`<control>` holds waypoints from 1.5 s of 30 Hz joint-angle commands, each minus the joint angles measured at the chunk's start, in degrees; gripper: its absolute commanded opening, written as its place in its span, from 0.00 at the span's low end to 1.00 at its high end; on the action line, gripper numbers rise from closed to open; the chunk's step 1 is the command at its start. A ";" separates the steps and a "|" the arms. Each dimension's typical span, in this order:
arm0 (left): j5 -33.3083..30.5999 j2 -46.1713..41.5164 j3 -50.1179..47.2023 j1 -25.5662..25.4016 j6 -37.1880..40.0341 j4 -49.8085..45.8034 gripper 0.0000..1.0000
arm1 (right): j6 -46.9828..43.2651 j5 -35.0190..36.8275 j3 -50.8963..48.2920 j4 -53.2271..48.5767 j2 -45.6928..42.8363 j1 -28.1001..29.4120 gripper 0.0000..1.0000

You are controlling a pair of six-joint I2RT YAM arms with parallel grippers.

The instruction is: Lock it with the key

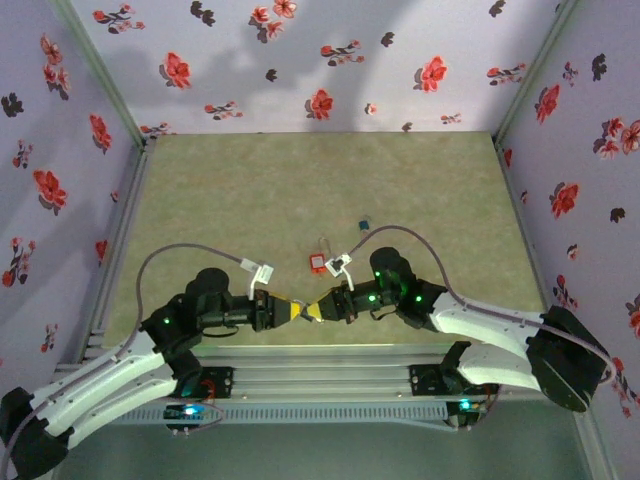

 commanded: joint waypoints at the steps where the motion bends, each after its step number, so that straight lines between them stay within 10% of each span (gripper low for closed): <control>1: 0.08 -1.08 1.98 0.64 0.90 -0.65 0.36 | -1.02 -1.21 0.66 1.72 -1.01 0.58 0.00; 24: 1.09 -0.53 0.05 0.65 0.13 2.21 0.00 | -0.39 -1.90 0.25 2.53 -1.76 0.85 0.00; 45: 2.12 -1.41 -8.26 -2.25 -4.16 18.80 0.00 | 6.97 -4.74 -0.55 12.35 -4.08 0.83 0.00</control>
